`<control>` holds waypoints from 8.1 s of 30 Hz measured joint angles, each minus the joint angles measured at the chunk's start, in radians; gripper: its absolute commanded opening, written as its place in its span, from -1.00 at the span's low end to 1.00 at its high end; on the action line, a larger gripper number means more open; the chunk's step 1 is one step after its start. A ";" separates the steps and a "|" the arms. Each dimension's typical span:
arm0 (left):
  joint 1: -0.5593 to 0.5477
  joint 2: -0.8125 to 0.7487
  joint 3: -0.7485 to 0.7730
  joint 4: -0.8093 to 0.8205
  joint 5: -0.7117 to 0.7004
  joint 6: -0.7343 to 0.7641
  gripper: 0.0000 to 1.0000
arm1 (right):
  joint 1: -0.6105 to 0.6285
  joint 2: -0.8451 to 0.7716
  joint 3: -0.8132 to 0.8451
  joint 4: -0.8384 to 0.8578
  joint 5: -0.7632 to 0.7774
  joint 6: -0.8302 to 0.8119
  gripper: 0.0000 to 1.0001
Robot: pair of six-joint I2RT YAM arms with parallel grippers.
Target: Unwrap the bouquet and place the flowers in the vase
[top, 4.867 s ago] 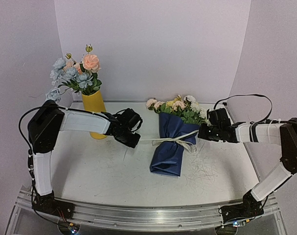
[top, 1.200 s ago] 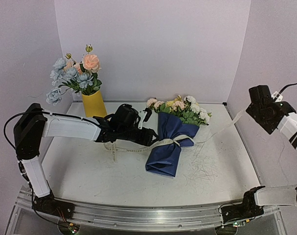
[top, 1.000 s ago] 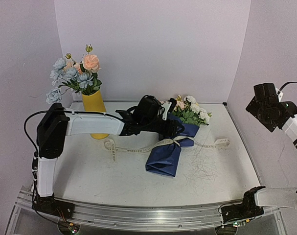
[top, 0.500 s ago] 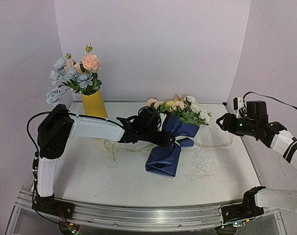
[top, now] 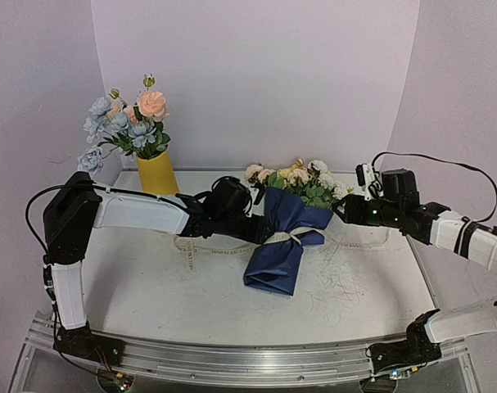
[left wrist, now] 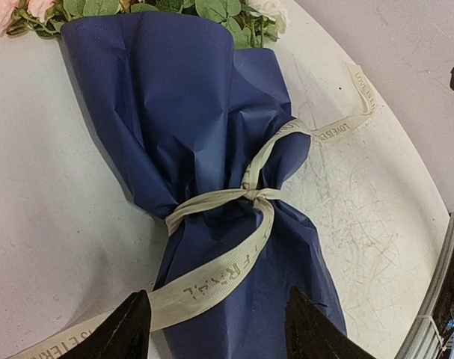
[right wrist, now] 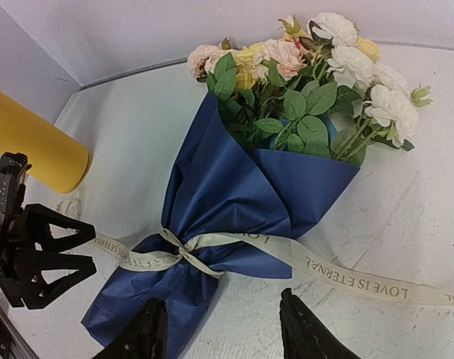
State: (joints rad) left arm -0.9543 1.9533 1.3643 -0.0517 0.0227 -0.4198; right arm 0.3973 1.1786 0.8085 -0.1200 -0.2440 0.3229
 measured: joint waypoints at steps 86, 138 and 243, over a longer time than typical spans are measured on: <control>-0.016 0.085 -0.092 -0.002 0.059 -0.028 0.05 | 0.227 0.370 0.000 0.111 0.240 0.080 -0.26; -0.029 0.108 -0.074 -0.026 0.042 -0.052 0.05 | 0.229 0.429 0.039 0.077 0.282 0.037 -0.65; 0.150 0.089 0.090 -0.080 0.147 0.288 0.19 | 0.209 0.193 -0.069 0.028 0.200 0.121 0.01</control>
State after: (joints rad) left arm -0.8040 2.0426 1.4540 -0.1314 0.1699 -0.1314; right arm 0.6067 1.3720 0.7391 -0.0921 -0.0437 0.4435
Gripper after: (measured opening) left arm 0.574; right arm 0.553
